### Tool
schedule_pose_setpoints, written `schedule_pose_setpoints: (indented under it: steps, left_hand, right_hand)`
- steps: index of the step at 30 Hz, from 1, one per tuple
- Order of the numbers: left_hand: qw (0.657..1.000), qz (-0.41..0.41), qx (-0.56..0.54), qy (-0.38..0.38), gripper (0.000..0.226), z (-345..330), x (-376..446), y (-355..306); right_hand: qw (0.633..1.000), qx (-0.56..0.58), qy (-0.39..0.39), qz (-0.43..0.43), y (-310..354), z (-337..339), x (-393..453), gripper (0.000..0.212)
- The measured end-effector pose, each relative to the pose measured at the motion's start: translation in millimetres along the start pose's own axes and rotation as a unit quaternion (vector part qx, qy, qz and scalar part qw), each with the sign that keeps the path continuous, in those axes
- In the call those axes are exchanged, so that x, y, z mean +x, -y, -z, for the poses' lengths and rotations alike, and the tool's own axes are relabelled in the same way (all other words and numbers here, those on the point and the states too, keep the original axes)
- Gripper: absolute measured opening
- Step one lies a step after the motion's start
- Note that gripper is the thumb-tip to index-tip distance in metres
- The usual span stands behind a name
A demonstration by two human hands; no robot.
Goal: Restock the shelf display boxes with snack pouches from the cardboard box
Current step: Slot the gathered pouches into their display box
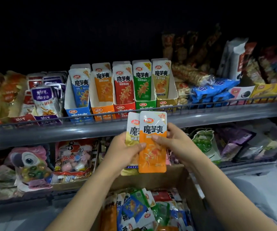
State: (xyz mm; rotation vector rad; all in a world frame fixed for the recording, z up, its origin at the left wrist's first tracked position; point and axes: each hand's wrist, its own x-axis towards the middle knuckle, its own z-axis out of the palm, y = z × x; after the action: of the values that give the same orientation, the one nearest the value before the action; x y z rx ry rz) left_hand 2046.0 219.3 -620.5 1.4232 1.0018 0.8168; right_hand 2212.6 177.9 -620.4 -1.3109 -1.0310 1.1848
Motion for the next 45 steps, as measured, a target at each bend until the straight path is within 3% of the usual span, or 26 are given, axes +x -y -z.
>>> schedule_pose_setpoints:
  steps: [4, 8, 16, 19, 25, 31, 35, 40, 45]
  left_hand:
    - [1.000, -0.017, 0.014, -0.008, 0.023, 17, 21, -27]
    - [0.999, -0.037, -0.007, -0.034, 0.023, 29, 40, -42]
    - [0.972, -0.048, -0.021, -0.229, 0.013, 79, 62, -27]
    - [0.971, -0.035, -0.056, -0.228, 0.013, 94, 66, -23]
    - [0.980, -0.011, -0.083, -0.178, 0.015, 105, 70, -21]
    - [0.979, -0.004, -0.099, -0.176, 0.012, 109, 72, -19]
    - [0.976, 0.016, -0.137, -0.169, 0.013, 112, 72, -18]
    - [0.975, 0.021, -0.147, -0.163, 0.014, 112, 71, -19]
    - [0.973, 0.031, -0.152, -0.169, 0.015, 113, 72, -20]
  right_hand:
    - [0.997, -0.048, 0.060, -0.004, 42, 6, 34, 0.037]
    - [0.994, -0.090, 0.058, 0.015, 71, -5, 69, 0.036]
    - [0.983, -0.160, -0.016, 0.085, 125, -51, 136, 0.034]
    - [0.974, -0.174, -0.058, 0.130, 139, -77, 163, 0.043]
    - [0.926, -0.316, -0.099, 0.178, 147, -116, 211, 0.043]
    - [0.898, -0.412, -0.050, 0.146, 132, -127, 228, 0.047]
    - [0.887, -0.435, -0.017, 0.156, 139, -114, 233, 0.016]
    - [0.812, -0.558, -0.025, 0.170, 152, -115, 242, 0.016]
    - [0.663, -0.719, -0.067, 0.197, 162, -123, 253, 0.030]
